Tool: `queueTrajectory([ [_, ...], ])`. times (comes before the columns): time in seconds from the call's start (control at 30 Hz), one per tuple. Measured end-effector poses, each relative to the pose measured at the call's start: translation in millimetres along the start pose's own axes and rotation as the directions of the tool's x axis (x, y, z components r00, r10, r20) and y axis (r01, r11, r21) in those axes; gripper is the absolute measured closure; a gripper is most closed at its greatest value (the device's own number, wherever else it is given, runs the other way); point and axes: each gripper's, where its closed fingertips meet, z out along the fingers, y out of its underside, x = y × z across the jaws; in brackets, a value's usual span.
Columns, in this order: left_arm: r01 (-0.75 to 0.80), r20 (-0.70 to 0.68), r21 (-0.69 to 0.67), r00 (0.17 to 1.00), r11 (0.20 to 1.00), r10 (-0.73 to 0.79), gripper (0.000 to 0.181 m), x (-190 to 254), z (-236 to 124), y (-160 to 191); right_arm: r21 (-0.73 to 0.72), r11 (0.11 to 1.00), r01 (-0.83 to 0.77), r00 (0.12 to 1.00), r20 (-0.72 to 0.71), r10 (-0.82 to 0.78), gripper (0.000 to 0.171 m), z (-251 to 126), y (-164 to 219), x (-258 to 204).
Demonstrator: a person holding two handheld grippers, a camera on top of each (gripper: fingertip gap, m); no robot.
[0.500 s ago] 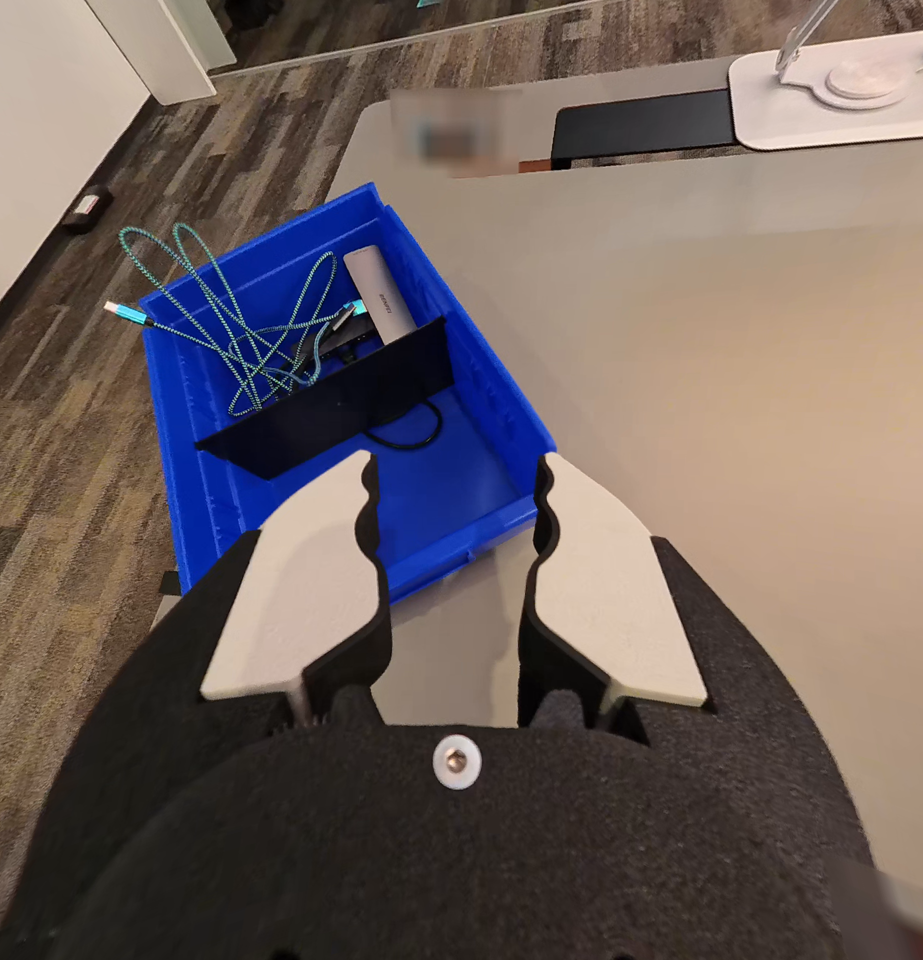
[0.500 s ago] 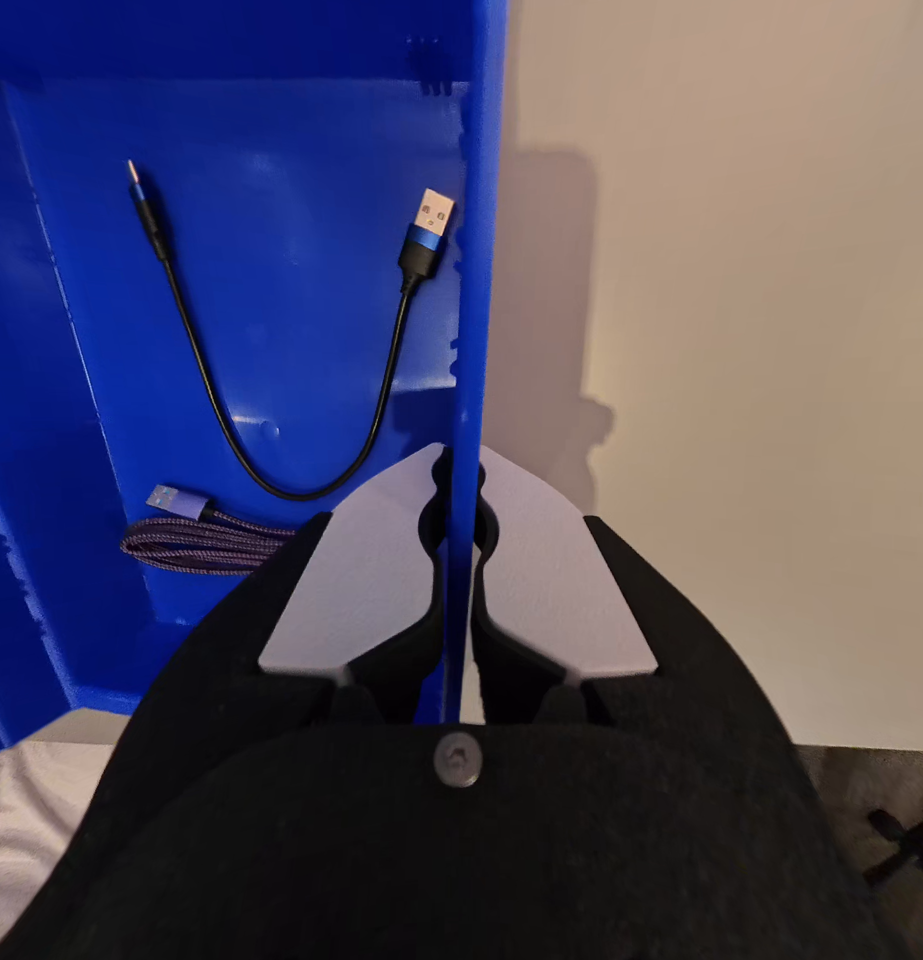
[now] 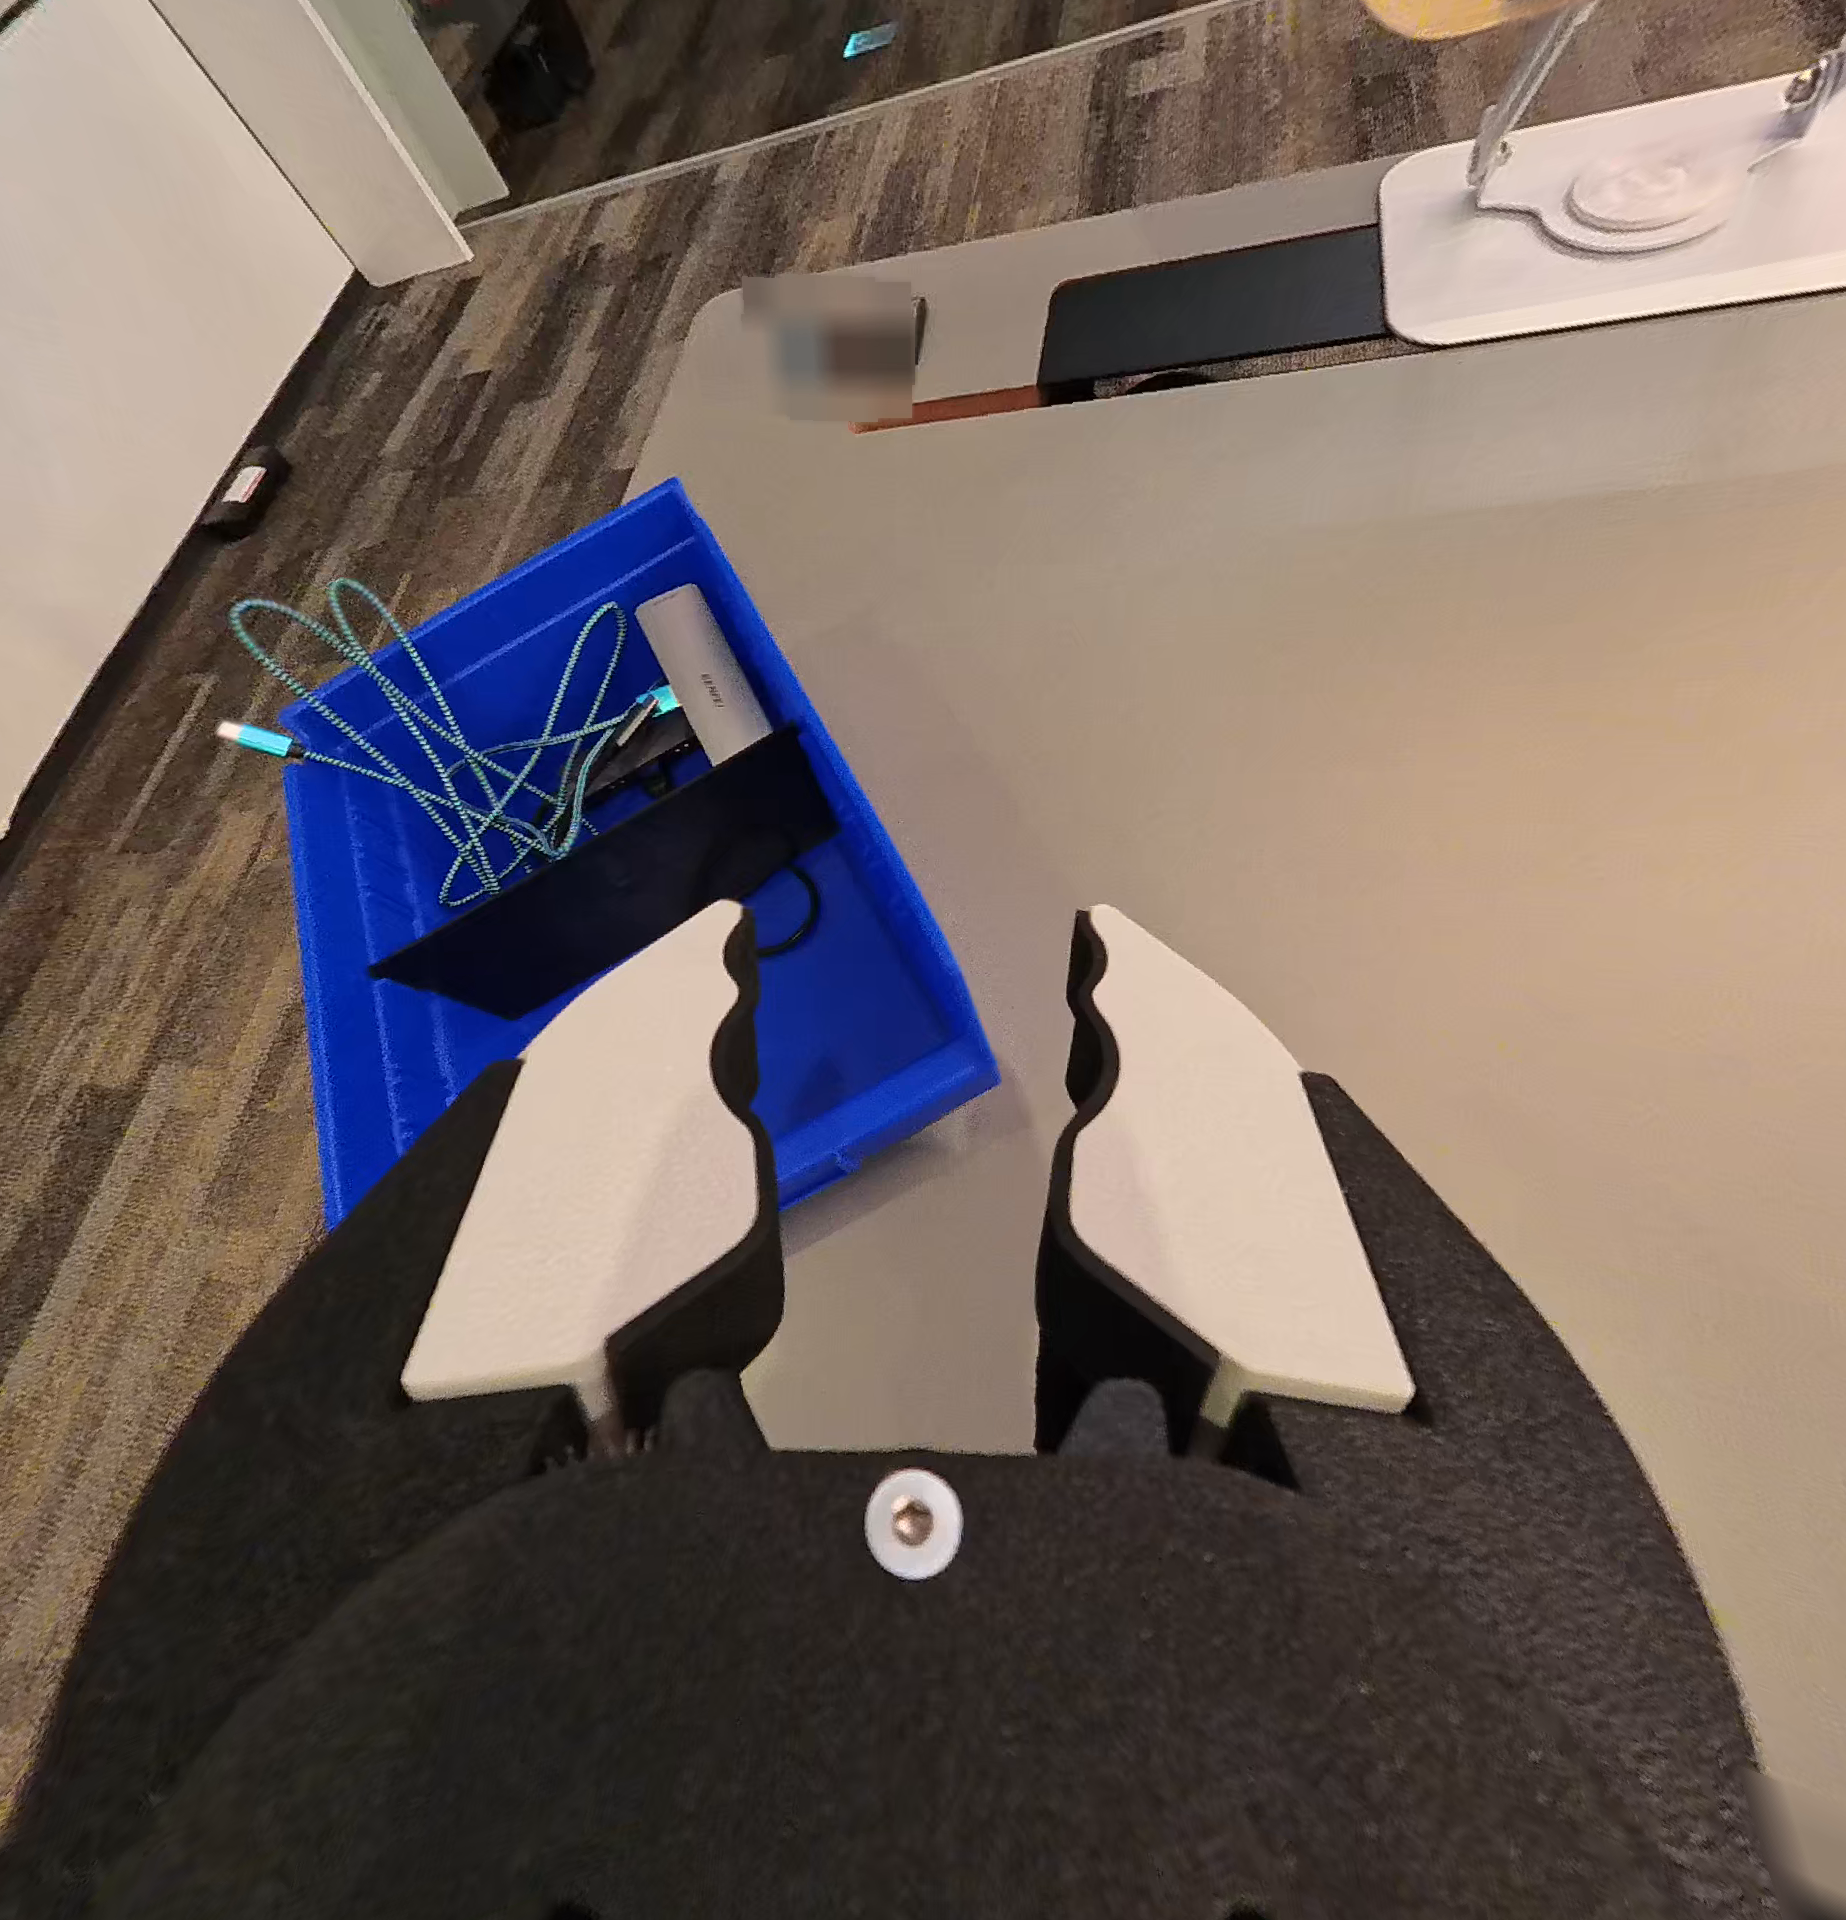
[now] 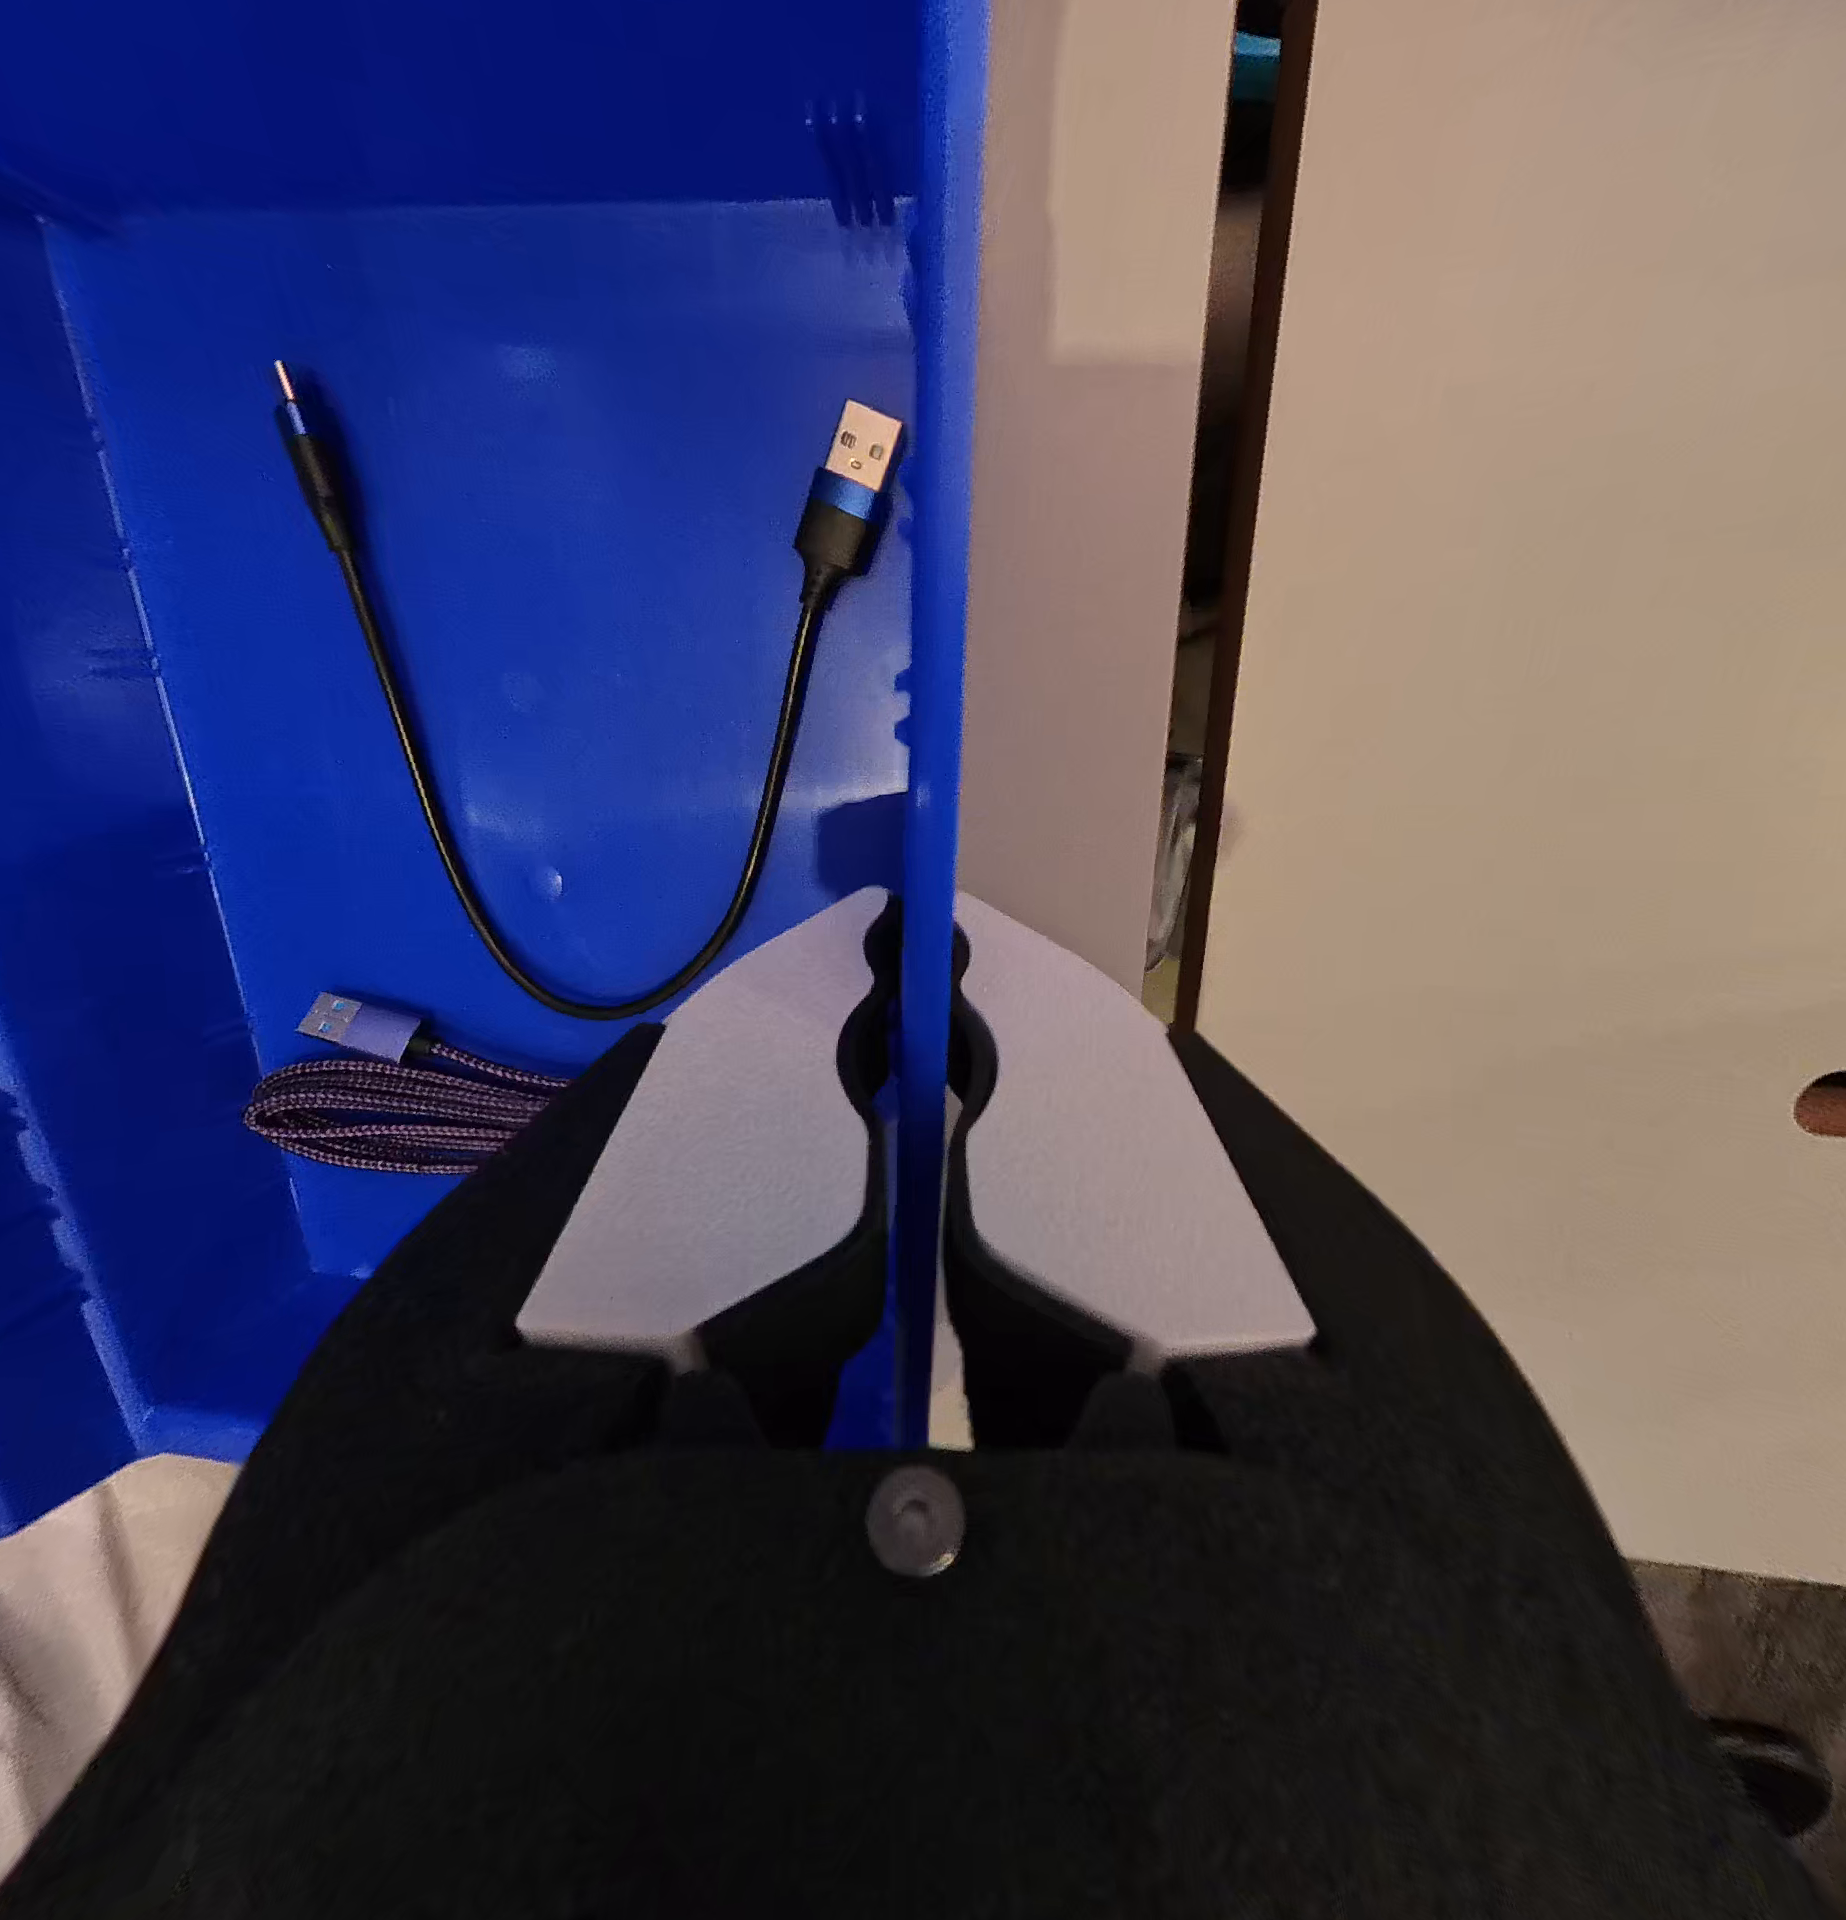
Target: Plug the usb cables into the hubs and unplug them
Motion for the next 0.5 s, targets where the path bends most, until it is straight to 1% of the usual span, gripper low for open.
queueTrajectory([
  [0.03,-0.006,-0.002,0.0,1.0,1.0,0.006,0.124,3.8,-0.1,-1.4,0.011,1.0,0.023,1.0,-0.007,-0.023,0.165,-0.5,-0.5,1.0],
  [0.1,-0.017,-0.003,0.004,1.0,1.0,0.017,0.124,9.7,-1.5,-4.4,0.051,0.994,0.092,0.994,-0.07,-0.089,0.162,-6.1,-4.3,5.0],
  [0.17,-0.034,0.0,0.009,0.999,0.999,0.034,0.123,13.5,-4.1,-7.4,0.12,0.97,0.211,0.962,-0.2,-0.184,0.159,-23.3,-13.8,8.9],
  [0.23,-0.05,0.008,0.016,0.999,0.999,0.05,0.123,15.1,-7.3,-10.5,0.179,0.905,0.385,0.889,-0.337,-0.311,0.149,-46.5,-23.3,1.7],
  [0.27,-0.057,0.014,0.019,0.998,0.998,0.057,0.123,15.4,-9.2,-11.8,0.189,0.858,0.477,0.838,-0.392,-0.38,0.15,-56.1,-25.4,-6.5],
  [0.3,-0.063,0.02,0.02,0.998,0.998,0.062,0.123,15.4,-11.0,-12.8,0.181,0.814,0.553,0.785,-0.441,-0.435,0.147,-63.8,-25.4,-14.6],
  [0.37,-0.068,0.032,0.023,0.997,0.997,0.067,0.124,15.3,-14.4,-14.8,0.144,0.75,0.646,0.695,-0.518,-0.499,0.145,-74.0,-23.7,-28.3],
  [0.4,-0.071,0.036,0.025,0.997,0.997,0.07,0.124,15.7,-16.1,-16.0,0.147,0.717,0.682,0.676,-0.499,-0.541,0.146,-72.9,-21.4,-41.9],
  [0.43,-0.076,0.038,0.027,0.996,0.997,0.075,0.124,16.8,-17.4,-17.0,0.167,0.676,0.717,0.673,-0.416,-0.611,0.151,-65.5,-14.8,-62.8],
  [0.47,-0.08,0.038,0.029,0.996,0.996,0.079,0.124,18.4,-18.6,-17.9,0.197,0.633,0.749,0.662,-0.282,-0.695,0.154,-54.0,-3.0,-87.4],
  [0.5,-0.081,0.034,0.034,0.996,0.996,0.08,0.124,20.9,-19.4,-18.8,0.218,0.597,0.772,0.632,-0.165,-0.757,0.159,-43.0,9.3,-105.5],
])
